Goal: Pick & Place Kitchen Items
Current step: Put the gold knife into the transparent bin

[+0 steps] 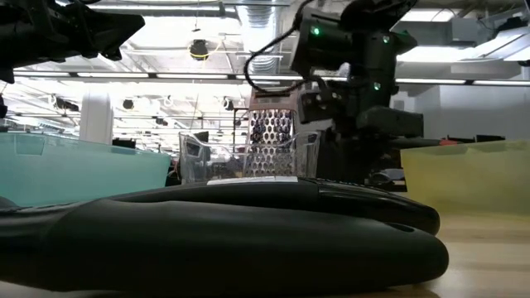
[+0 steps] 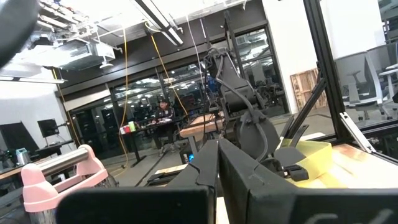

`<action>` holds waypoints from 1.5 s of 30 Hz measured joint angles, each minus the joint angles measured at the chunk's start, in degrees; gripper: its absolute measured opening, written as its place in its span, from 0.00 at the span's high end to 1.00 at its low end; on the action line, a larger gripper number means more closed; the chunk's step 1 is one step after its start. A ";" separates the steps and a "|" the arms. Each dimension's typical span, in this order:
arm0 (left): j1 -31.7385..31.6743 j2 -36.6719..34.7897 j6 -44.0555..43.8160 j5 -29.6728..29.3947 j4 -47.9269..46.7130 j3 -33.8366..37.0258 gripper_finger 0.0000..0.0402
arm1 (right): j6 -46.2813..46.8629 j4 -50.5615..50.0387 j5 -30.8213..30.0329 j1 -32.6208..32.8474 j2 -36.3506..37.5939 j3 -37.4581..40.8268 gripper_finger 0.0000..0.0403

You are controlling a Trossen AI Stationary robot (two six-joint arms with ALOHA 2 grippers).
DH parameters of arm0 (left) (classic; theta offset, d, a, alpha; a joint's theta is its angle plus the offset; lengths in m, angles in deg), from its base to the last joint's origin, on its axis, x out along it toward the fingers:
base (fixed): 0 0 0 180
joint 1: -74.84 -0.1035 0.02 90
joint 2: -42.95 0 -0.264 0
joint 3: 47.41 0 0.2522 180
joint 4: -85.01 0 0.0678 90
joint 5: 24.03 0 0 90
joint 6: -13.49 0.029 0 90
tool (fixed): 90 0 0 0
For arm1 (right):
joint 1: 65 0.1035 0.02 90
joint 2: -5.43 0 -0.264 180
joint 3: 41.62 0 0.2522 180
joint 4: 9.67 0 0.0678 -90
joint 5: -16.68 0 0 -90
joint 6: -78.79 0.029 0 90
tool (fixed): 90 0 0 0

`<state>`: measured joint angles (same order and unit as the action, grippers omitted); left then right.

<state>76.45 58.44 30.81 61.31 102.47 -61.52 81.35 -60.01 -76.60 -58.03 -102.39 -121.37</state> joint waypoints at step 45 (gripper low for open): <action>0.00 0.00 0.00 0.00 0.22 0.00 1.00 | -3.14 -2.18 1.79 -2.76 0.54 2.31 0.73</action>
<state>76.45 58.44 30.81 61.31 102.69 -61.51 78.21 -62.19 -74.82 -60.79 -101.85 -119.06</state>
